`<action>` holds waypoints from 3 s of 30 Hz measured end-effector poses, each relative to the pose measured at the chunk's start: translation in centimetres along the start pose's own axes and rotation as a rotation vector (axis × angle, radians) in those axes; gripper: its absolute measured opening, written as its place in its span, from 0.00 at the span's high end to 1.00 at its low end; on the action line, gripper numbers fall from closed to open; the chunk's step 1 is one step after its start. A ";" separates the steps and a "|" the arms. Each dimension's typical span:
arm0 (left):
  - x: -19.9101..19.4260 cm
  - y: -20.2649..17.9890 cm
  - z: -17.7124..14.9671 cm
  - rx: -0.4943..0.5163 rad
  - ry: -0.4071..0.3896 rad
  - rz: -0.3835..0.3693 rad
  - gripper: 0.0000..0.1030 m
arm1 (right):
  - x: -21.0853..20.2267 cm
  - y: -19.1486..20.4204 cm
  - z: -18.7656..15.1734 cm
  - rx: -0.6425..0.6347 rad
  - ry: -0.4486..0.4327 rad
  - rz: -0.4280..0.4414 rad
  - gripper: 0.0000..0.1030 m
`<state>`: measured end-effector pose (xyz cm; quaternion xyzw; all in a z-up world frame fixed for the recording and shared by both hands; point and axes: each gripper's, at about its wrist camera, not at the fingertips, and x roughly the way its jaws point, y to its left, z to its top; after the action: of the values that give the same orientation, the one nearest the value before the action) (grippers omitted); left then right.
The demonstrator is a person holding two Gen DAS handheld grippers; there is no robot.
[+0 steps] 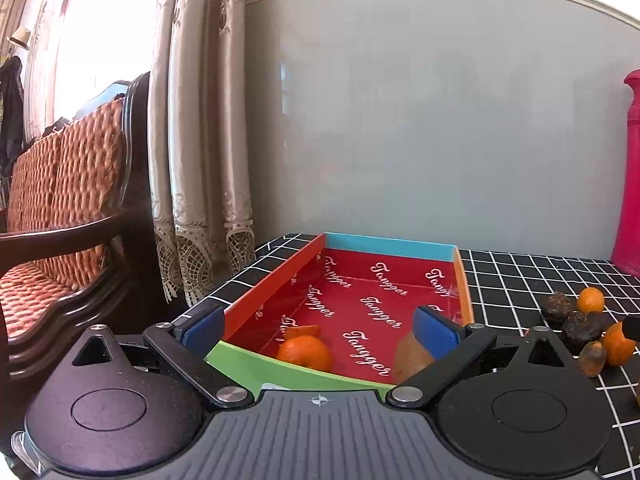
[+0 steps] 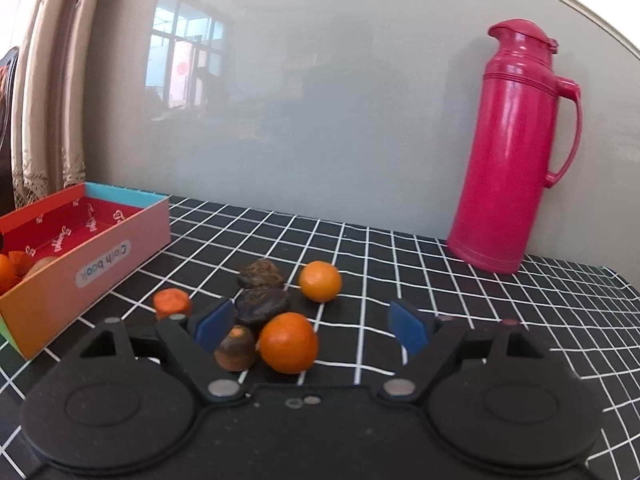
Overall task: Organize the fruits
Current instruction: 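Grasp a mandarin orange with the right gripper, then carry the mandarin with the right gripper into the red box and release, then move the left gripper to the tan potato and close on it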
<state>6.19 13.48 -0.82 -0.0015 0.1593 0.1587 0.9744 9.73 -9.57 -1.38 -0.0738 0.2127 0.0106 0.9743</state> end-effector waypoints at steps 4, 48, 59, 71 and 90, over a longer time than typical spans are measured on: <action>0.2 0.7 -0.1 -0.006 0.003 0.014 0.03 | 1.2 -0.1 0.0 0.020 0.042 0.004 0.28; -0.4 4.4 0.1 -0.021 -0.004 0.062 0.03 | 1.8 2.8 1.8 0.079 0.118 0.091 0.62; -1.7 9.1 -0.3 -0.024 0.015 0.123 0.03 | -0.9 13.2 4.1 0.008 -0.010 0.312 0.62; -1.7 10.3 -0.4 -0.041 0.020 0.120 0.03 | -1.6 16.6 4.1 -0.055 -0.050 0.330 0.40; -2.7 3.7 0.6 -0.012 -0.012 -0.050 0.00 | -2.9 6.0 3.9 0.007 -0.079 0.106 0.38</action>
<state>2.80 16.24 0.73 -0.0106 0.1524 0.1353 0.9790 8.37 -3.04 2.53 -0.0588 0.1779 0.0643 0.9802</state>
